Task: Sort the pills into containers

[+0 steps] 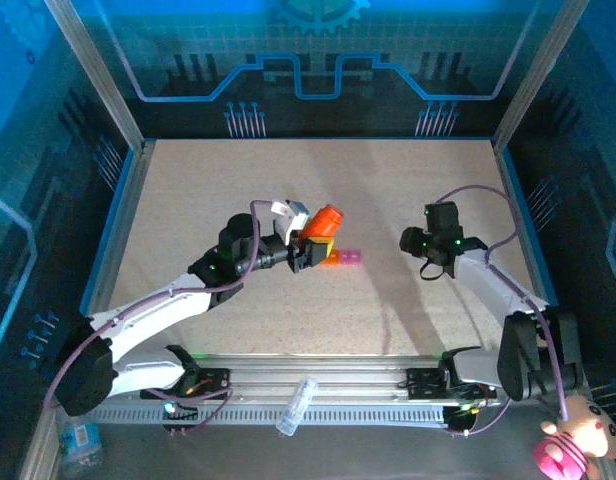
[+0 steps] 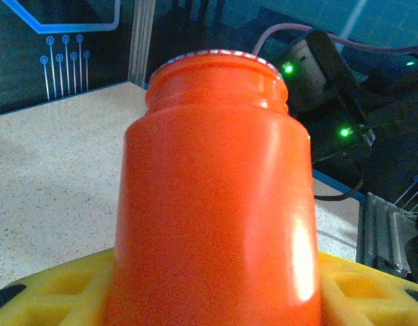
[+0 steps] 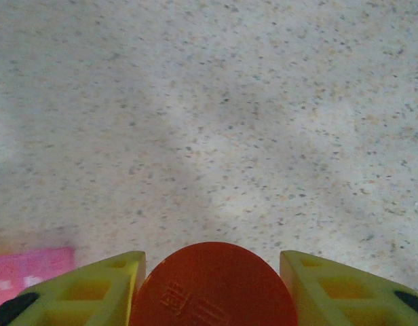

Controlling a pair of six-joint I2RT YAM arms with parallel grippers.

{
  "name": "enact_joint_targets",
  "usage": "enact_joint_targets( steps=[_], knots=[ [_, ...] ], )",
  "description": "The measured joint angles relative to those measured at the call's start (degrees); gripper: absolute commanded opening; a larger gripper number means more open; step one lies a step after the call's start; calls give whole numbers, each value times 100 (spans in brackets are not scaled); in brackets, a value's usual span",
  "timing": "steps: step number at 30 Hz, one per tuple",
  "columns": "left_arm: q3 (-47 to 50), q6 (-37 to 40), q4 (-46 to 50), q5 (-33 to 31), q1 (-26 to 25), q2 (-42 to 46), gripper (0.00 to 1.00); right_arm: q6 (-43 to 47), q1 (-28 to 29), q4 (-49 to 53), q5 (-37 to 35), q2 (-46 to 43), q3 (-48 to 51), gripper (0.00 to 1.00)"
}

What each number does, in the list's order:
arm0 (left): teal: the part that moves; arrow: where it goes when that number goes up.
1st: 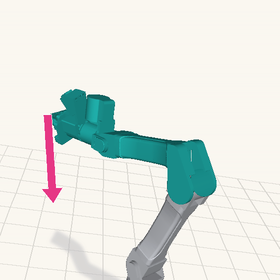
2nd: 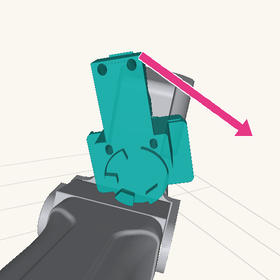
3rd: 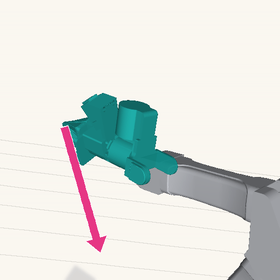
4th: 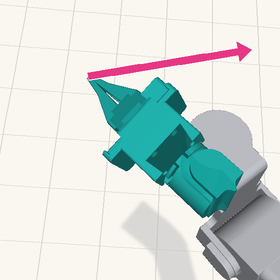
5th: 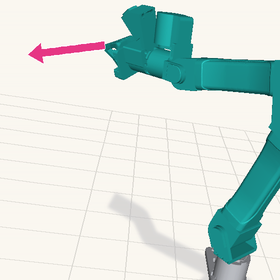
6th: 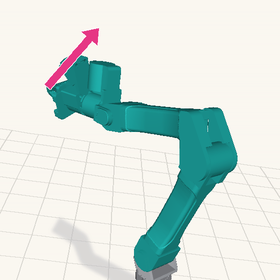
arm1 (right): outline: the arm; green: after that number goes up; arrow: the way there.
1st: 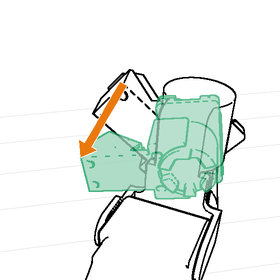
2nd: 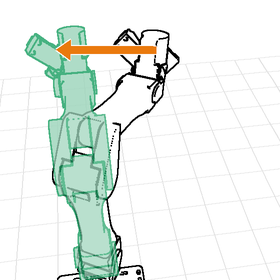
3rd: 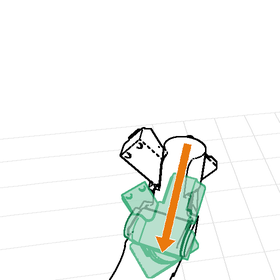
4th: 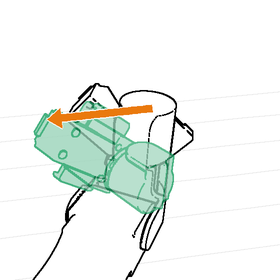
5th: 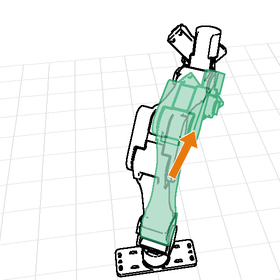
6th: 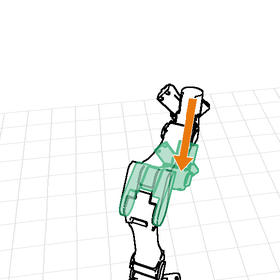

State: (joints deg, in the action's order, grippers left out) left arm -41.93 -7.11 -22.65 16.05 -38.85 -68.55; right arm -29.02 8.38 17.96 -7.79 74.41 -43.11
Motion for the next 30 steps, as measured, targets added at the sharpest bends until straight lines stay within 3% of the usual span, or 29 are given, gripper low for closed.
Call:
enact_joint_targets(
  steps=[12,16,30],
  knots=[
    [70,87,50,-133,0,133,0,-81,-94,55,-319,1246,-173,49],
    [85,125,52,-149,0,155,0,-186,-94,74,-341,1563,-334,55],
    [96,125,46,-151,0,192,0,-310,-83,256,-378,1801,-501,58]
  ],
)
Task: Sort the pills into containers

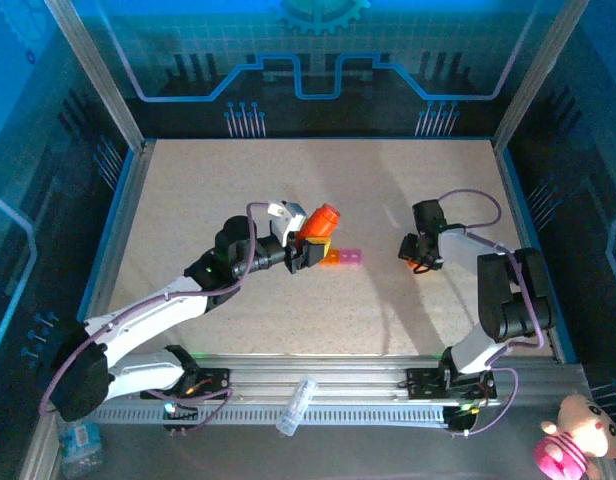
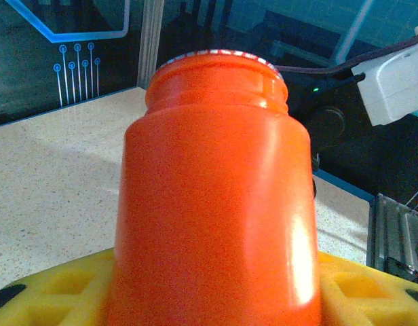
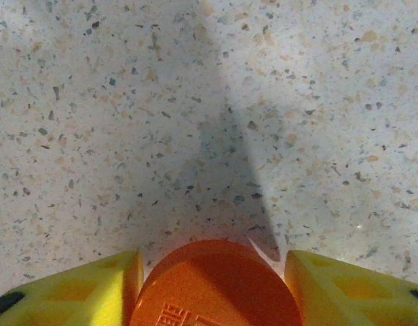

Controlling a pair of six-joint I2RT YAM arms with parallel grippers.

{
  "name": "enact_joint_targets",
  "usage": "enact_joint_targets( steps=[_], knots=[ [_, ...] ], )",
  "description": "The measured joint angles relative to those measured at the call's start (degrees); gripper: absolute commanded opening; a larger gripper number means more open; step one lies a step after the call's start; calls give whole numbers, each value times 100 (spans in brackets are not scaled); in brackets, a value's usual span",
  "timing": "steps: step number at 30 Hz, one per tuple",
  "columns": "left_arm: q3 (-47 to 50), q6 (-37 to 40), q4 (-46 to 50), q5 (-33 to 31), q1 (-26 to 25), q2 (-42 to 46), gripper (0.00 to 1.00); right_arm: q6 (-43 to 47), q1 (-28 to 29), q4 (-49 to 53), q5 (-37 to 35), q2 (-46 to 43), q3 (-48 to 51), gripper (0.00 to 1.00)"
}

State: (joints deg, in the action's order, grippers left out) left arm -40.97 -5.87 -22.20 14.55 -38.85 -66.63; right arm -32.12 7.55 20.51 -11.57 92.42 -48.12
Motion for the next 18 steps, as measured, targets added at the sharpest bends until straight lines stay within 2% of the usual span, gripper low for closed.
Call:
enact_joint_targets(
  steps=[8,18],
  knots=[
    [4,0,0,0,0,0,0,0,0,4,0,13,0,58],
    [4,0,2,0,0,0,0,4,0,4,0,35,-2,65]
  ],
)
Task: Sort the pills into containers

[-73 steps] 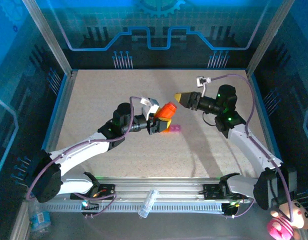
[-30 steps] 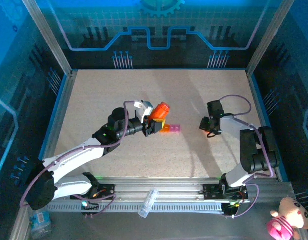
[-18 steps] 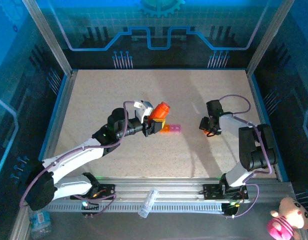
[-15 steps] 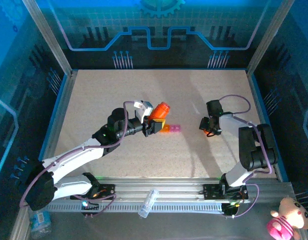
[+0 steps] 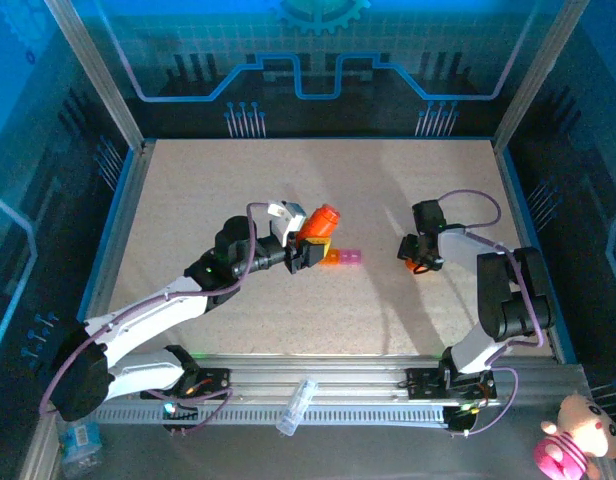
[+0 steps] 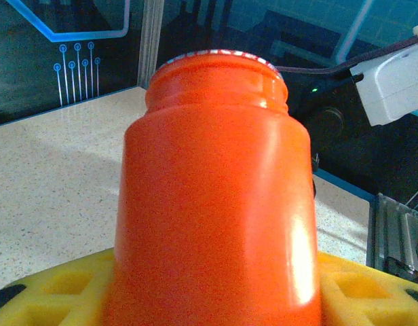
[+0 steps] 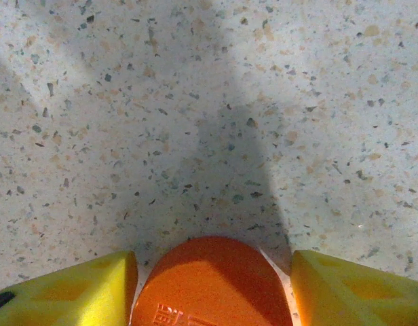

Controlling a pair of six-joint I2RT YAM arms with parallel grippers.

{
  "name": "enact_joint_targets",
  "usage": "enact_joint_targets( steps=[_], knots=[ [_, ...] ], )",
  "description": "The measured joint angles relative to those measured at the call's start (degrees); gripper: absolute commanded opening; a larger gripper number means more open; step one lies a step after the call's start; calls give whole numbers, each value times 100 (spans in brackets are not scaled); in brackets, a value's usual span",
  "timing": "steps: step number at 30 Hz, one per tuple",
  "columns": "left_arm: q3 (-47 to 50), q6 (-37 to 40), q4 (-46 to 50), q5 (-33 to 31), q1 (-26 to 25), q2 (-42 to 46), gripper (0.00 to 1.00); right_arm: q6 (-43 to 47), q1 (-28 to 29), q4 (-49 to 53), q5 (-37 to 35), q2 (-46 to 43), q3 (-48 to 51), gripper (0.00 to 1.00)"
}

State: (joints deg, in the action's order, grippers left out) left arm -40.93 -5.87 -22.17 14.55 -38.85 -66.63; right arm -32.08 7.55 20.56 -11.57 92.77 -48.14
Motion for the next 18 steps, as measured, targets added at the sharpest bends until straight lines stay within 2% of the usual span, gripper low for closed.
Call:
enact_joint_targets(
  steps=[4,8,18],
  knots=[
    [0,0,-2,0,0,0,0,20,2,-2,13,0,-9,70],
    [0,0,0,-20,0,0,0,22,2,4,61,-92,-2,71],
    [166,20,7,-249,0,-4,0,210,184,35,804,-1631,-20,74]
  ],
)
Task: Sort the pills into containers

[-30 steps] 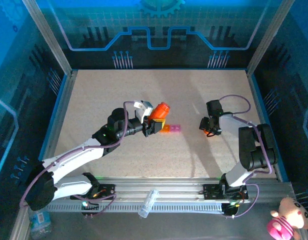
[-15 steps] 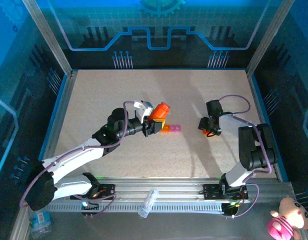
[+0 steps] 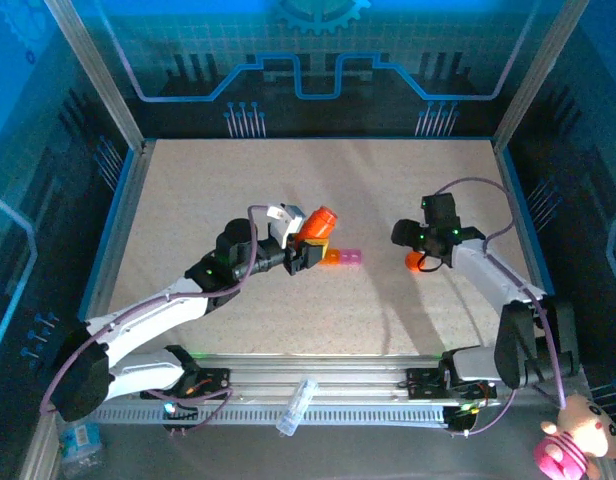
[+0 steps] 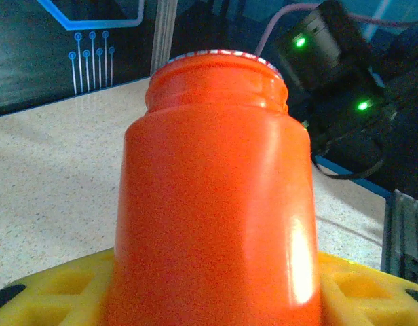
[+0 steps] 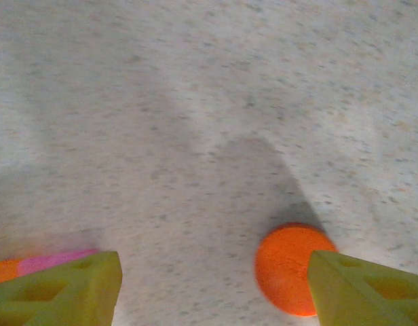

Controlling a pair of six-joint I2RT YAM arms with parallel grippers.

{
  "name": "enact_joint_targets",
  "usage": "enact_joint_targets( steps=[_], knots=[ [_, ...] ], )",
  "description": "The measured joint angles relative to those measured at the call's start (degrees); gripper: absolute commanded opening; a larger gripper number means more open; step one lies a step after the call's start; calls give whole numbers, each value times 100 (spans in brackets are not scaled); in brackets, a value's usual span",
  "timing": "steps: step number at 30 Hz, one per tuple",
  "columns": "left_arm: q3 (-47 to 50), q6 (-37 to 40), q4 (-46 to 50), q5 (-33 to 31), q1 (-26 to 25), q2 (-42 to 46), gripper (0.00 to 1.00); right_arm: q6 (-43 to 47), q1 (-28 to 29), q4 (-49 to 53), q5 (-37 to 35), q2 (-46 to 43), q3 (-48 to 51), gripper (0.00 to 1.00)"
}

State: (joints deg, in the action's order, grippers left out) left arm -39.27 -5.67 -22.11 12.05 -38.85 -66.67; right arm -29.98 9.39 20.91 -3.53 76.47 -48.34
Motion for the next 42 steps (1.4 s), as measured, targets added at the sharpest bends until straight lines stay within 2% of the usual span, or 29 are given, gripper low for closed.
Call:
enact_joint_targets(
  steps=[7,11,15,22,42],
  knots=[
    [138,-9,-48,-203,20,-210,0,286,675,7,667,330,-546,74],
    [195,-42,-46,-240,101,-466,0,459,1156,-9,704,756,-734,74],
    [195,-50,-44,-243,229,-719,0,525,1405,-39,662,1204,-763,74],
    [223,-179,-48,-302,308,-1099,0,566,1462,-164,643,1746,-765,73],
    [245,-240,-24,-334,308,-1657,0,540,1458,-579,859,2114,-798,68]
  ],
)
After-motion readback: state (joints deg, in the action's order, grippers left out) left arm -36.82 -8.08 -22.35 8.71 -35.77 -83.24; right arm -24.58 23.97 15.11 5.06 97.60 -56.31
